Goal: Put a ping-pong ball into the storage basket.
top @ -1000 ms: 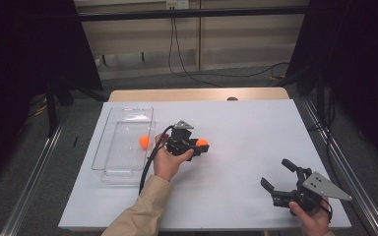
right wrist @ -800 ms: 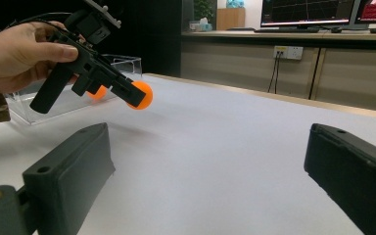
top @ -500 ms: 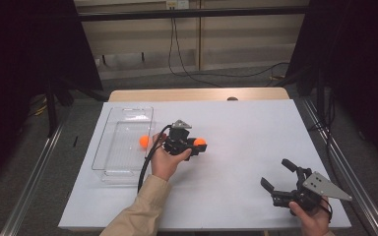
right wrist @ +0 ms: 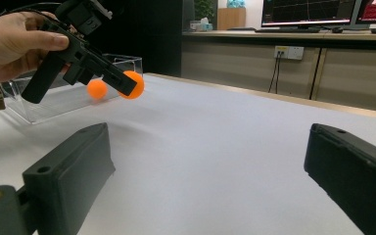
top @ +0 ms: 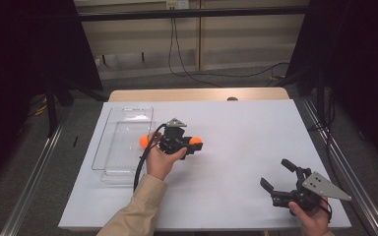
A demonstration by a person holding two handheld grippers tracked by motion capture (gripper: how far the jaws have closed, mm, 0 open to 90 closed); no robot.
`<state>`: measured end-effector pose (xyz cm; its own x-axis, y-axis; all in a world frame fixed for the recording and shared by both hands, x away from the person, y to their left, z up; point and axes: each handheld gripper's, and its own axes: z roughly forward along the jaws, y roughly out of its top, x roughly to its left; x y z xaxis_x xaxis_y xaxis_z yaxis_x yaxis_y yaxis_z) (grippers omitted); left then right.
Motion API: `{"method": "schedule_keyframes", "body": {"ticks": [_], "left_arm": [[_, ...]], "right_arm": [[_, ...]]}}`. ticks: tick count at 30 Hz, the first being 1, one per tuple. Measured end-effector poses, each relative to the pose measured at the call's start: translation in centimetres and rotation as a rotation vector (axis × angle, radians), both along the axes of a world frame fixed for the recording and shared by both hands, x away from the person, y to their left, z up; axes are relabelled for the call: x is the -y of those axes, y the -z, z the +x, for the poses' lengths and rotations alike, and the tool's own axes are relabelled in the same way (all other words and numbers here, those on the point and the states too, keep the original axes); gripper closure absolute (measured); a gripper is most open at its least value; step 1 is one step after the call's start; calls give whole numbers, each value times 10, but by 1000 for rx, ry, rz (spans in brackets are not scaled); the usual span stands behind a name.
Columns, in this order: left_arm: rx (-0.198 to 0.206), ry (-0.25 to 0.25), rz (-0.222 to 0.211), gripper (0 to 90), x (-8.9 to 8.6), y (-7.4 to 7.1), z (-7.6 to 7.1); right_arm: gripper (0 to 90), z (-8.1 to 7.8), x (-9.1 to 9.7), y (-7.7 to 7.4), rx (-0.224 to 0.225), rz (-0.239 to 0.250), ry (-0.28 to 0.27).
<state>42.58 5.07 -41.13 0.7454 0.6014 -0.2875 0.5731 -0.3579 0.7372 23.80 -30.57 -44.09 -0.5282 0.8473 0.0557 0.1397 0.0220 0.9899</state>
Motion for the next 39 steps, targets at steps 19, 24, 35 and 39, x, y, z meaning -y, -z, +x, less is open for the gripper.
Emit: {"method": "schedule_keyframes", "body": {"ticks": [19, 24, 35, 39], "left_arm": [[10, -23, 0, 511, -11, -5, 2], [8, -29, -5, 510, -15, -6, 3], [12, -40, -12, 510, -21, -9, 4], [11, -41, -11, 510, -23, -10, 4]], "right_arm": [[33, 0, 0, 0, -1, 0, 0], [33, 0, 0, 0, -2, -1, 1], [33, 1, 0, 1, -7, -2, 3], [33, 1, -1, 1, -6, 1, 1]]}}
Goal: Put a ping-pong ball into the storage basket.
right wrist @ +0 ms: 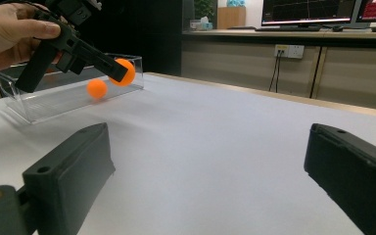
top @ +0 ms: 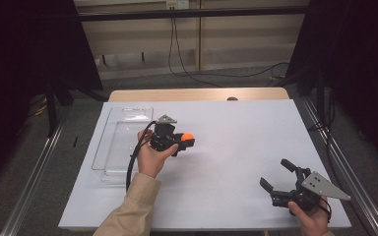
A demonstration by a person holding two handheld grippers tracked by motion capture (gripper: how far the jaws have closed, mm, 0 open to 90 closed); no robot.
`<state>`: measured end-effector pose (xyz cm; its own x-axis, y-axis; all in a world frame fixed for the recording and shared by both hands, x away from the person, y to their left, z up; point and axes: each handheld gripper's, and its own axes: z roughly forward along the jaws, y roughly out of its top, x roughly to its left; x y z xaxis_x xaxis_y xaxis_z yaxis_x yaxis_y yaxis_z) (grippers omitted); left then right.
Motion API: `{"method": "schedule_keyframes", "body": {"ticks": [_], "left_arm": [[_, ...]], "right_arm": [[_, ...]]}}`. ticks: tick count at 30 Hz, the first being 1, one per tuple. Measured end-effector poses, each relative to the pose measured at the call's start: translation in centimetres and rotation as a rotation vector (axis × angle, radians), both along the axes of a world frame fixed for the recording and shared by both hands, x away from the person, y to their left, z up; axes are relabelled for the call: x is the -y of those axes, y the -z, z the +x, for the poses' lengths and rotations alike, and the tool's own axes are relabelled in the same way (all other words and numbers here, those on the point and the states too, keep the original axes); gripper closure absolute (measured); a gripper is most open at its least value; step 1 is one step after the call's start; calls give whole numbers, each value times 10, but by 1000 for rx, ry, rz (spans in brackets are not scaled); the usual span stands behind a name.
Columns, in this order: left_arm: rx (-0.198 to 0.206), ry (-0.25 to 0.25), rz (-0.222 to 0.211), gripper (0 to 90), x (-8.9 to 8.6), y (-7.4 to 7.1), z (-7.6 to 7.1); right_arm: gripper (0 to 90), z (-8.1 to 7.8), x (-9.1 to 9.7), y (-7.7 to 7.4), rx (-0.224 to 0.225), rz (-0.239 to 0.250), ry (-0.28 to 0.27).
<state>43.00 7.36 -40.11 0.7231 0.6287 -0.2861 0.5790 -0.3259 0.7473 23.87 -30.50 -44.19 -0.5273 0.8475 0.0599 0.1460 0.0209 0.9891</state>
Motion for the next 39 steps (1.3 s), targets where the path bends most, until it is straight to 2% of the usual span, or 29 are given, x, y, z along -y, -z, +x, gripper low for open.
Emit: {"method": "schedule_keyframes", "body": {"ticks": [15, 39], "left_arm": [[4, -22, -10, 510, -9, -6, 0], [16, -36, 0, 510, -20, -13, 0]], "right_arm": [[33, 0, 0, 0, 0, 1, 0], [33, 0, 0, 0, 2, 2, 0]]}}
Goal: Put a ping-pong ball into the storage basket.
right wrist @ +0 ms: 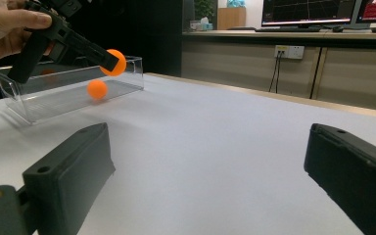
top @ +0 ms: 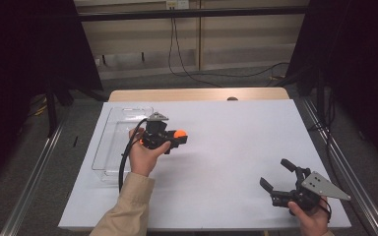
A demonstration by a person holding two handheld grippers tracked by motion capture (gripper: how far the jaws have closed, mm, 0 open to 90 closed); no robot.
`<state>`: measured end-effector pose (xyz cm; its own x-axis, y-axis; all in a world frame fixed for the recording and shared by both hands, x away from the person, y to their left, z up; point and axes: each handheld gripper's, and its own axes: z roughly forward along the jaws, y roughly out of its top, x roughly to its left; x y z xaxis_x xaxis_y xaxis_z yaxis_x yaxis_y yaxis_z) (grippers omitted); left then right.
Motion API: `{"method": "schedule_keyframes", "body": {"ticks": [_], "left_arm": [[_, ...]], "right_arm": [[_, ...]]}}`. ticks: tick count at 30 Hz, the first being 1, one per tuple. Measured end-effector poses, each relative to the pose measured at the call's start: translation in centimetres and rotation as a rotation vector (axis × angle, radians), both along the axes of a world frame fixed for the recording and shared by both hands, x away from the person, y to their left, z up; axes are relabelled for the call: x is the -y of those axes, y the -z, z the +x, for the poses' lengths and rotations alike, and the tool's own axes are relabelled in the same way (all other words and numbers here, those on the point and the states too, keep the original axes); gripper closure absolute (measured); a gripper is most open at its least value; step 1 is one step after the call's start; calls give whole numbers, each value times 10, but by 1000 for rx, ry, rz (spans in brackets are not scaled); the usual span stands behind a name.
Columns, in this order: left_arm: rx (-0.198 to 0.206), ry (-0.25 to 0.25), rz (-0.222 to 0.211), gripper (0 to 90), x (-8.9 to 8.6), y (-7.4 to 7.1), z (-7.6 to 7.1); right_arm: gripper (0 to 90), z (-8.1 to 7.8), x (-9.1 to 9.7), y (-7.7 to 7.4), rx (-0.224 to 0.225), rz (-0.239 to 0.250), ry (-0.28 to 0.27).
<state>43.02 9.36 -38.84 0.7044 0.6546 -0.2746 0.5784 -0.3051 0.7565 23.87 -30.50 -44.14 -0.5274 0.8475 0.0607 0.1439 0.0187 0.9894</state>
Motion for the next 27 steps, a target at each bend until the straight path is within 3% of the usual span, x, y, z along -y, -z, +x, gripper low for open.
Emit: {"method": "schedule_keyframes", "body": {"ticks": [27], "left_arm": [[0, -12, -8, 510, -12, -7, 0]], "right_arm": [[33, 0, 0, 0, 1, 0, -1]]}}
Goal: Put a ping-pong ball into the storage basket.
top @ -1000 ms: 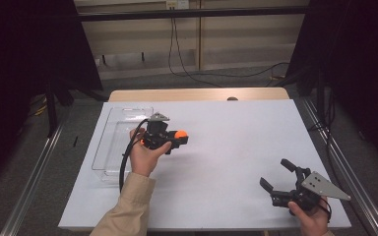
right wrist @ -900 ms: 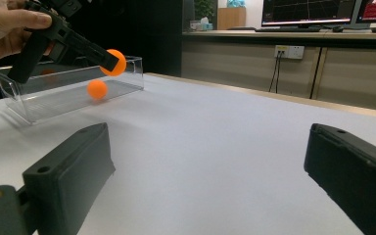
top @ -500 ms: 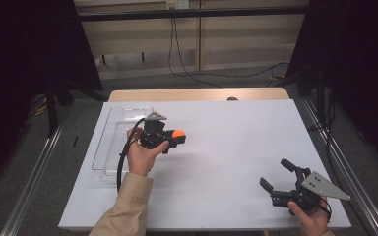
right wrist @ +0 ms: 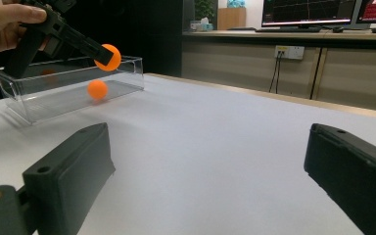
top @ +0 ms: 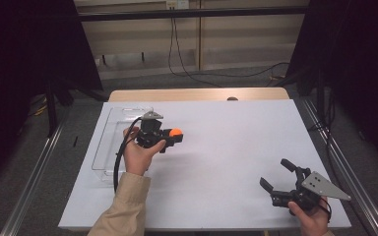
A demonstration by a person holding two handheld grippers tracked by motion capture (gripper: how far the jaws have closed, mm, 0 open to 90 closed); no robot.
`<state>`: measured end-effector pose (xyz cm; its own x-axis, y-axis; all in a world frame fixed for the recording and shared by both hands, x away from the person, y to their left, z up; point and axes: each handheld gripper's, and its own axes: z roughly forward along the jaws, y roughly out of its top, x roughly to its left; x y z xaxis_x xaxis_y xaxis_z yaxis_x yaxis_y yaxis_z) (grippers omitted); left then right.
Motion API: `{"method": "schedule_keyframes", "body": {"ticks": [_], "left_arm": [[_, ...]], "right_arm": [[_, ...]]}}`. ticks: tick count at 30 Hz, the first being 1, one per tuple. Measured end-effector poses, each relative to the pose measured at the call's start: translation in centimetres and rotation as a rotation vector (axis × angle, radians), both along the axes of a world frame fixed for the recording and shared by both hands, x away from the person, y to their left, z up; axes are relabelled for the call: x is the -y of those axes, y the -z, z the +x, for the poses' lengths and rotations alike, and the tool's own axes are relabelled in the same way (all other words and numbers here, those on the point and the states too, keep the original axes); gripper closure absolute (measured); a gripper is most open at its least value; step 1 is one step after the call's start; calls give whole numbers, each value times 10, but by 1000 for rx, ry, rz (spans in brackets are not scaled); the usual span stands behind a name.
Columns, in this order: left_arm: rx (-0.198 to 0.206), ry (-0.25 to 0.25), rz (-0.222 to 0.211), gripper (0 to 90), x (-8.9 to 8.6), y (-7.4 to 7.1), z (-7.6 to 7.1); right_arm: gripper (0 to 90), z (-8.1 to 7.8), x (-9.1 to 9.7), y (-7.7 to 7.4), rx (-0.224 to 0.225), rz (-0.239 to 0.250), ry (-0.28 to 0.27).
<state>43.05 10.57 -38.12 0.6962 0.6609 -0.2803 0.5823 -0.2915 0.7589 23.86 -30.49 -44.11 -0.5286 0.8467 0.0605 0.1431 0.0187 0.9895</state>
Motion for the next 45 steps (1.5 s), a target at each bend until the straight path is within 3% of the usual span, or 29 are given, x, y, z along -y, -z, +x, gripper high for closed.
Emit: {"method": "schedule_keyframes", "body": {"ticks": [45], "left_arm": [[15, -40, -9, 510, -21, -9, 1]], "right_arm": [[34, 0, 0, 0, 2, -1, -1]]}}
